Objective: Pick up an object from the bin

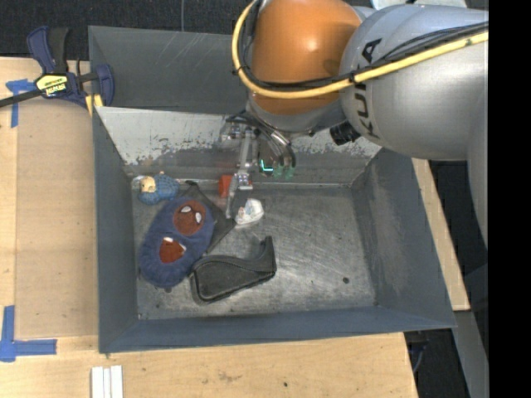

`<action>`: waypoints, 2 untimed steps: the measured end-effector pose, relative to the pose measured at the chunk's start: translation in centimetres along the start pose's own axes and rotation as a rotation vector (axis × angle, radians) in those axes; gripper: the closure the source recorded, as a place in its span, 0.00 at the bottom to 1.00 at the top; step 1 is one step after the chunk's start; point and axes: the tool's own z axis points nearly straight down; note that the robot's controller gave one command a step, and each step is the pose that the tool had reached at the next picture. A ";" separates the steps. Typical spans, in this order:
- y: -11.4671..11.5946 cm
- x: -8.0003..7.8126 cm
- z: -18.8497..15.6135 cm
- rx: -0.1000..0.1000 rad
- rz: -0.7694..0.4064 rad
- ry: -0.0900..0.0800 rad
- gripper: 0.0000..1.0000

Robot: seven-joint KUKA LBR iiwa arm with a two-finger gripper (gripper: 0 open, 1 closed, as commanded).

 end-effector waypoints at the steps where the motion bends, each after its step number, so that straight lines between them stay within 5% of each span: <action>1: 2.3 2.2 14.6 0.000 -0.078 -0.015 0.00; 2: 2.5 2.0 14.2 -0.005 -0.075 -0.020 1.00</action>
Offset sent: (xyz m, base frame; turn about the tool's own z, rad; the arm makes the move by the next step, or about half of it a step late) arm -0.0255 0.0239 -0.1468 -0.0793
